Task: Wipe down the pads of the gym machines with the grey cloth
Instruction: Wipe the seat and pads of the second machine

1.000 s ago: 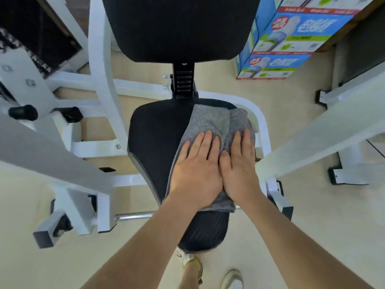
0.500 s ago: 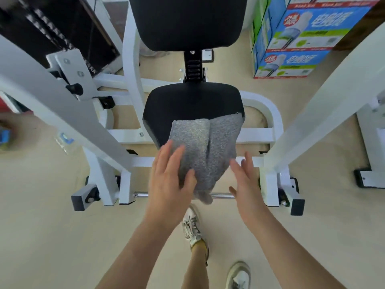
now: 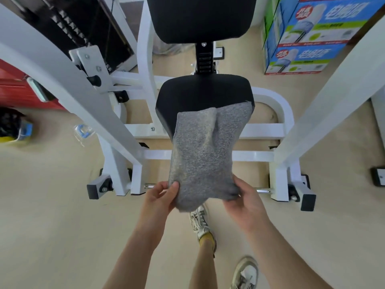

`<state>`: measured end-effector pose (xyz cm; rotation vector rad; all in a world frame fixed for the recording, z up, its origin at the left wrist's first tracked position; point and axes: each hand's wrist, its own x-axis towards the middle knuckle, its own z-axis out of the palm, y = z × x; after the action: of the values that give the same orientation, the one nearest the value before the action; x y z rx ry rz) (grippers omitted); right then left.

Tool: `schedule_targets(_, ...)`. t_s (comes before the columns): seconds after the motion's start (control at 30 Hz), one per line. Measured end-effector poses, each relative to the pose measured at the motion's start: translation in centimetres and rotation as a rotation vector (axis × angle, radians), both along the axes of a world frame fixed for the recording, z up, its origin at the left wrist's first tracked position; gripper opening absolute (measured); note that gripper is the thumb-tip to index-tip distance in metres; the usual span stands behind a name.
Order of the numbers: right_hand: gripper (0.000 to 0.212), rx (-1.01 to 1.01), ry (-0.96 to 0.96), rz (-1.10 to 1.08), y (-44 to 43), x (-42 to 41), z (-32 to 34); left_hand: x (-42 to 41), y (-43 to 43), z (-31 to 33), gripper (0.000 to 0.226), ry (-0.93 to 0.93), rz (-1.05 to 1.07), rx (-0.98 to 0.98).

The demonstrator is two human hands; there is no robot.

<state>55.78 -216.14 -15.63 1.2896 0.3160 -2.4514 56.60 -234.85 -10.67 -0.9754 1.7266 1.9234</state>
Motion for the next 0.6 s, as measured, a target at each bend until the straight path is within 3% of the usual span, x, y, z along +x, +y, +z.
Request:
schedule_targets(0.17, 0.048, 0.236, 0.030, 0.054, 2.2, 5.1, 3.1, 4.9, 0.1, 1.4, 0.019, -0.141, 0.163, 0.061)
schedule_targets(0.3, 0.066, 0.417, 0.095, -0.011, 3.4, 4.5, 7.3, 5.0, 0.3, 3.6, 0.007, -0.090, 0.291, 0.087)
schedule_targets(0.4, 0.052, 0.525, 0.276, 0.073, 3.9, 1.3, 11.6, 1.7, -0.4, 6.4, 0.009, 0.016, 0.446, 0.225)
schedule_targets(0.5, 0.028, 0.719, 0.409, 0.315, 4.4, -3.3, 14.7, -2.9, -1.7, 8.7, 0.015, 0.103, 0.431, 0.439)
schedule_targets(0.6, 0.045, 0.777, 0.379, 0.514, 4.9, -7.8, 15.7, -7.0, -3.0, 8.6, 0.024, -0.020, 0.426, 0.462)
